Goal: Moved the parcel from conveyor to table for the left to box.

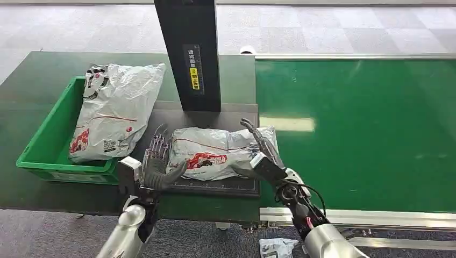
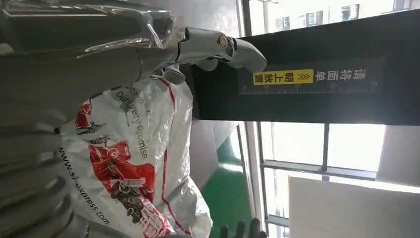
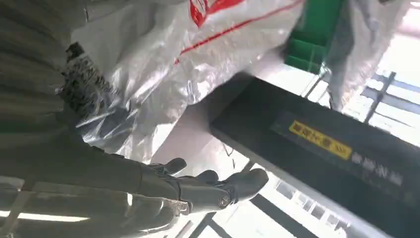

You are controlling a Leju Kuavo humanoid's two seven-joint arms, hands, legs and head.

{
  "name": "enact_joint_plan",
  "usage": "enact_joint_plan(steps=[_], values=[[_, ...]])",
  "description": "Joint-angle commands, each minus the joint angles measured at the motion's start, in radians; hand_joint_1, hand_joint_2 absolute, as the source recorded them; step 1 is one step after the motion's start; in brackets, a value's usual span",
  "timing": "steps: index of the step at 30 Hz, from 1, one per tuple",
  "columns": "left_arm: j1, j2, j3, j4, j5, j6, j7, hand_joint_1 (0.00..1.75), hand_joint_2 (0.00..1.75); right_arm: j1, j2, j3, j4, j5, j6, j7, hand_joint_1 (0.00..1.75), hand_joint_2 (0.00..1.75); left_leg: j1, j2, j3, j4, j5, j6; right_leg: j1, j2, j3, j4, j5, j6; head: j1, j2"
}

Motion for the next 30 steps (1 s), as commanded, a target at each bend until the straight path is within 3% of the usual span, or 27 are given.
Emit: enact_joint_plan(steps=[1,14,17,19,23,28,29,30], values=[[-0.006,0.001,-0.006,0.022,0.002,0.001,0.000,0.00,1.75,0.048,-0.033,-0.077,-0.140,-0.026,0.018,-0.003,0.00,1.75,0.000,-0.001,0.001,0.000,0.000,0.000,0.000,-0.001,0.001,0.000,0.000,0.000,0.000,0.000],[-0.003,0.001,-0.015,0.012,-0.013,-0.002,0.012,0.00,1.75,0.137,-0.057,-0.115,-0.299,-0.121,0.034,-0.003,0.00,1.75,0.000,-0.002,0.002,-0.001,0.000,0.000,0.000,-0.002,0.003,-0.001,-0.001,0.000,0.000,0.000],[0.002,0.022,-0.057,0.002,-0.159,0.124,0.002,0.00,1.75,0.174,-0.065,-0.119,-0.324,-0.113,0.027,0.003,0.00,1.75,0.000,-0.003,0.002,-0.001,0.000,0.000,0.000,-0.003,0.003,-0.001,-0.001,0.000,0.000,0.000],[0.002,0.020,-0.057,0.002,-0.160,0.126,0.002,0.00,1.75,0.179,-0.066,-0.120,-0.323,-0.113,0.027,0.002,0.00,1.75,0.000,-0.003,0.002,-0.001,0.000,0.000,0.000,-0.003,0.003,-0.002,-0.001,0.000,0.000,0.000],[-0.019,0.081,-0.163,0.031,-0.456,0.238,0.073,0.00,1.75,0.200,-0.067,-0.145,-0.340,-0.143,0.062,0.016,0.00,1.75,0.000,-0.002,0.001,-0.001,0.000,0.000,0.000,-0.002,0.002,-0.001,-0.001,0.000,0.000,0.000],[-0.023,0.080,-0.189,0.065,-0.622,0.241,0.144,0.00,1.75,0.204,-0.061,-0.145,-0.326,-0.136,0.064,0.014,0.00,1.75,0.000,-0.001,0.002,-0.001,0.000,0.000,0.000,-0.001,0.002,-0.002,0.000,0.000,0.000,0.000],[-0.032,0.084,-0.206,0.098,-0.693,0.200,0.244,0.00,1.75,0.203,-0.057,-0.145,-0.318,-0.138,0.075,0.012,0.00,1.75,0.000,-0.001,0.003,-0.002,0.000,0.000,0.000,-0.001,0.004,-0.003,0.000,0.000,0.000,0.000],[-0.030,0.076,-0.194,0.109,-0.703,0.197,0.241,0.00,1.75,0.204,-0.054,-0.146,-0.313,-0.137,0.074,0.011,0.00,1.75,0.000,-0.001,0.002,-0.002,0.000,0.000,0.000,-0.001,0.003,-0.002,0.000,0.000,0.000,0.000]])
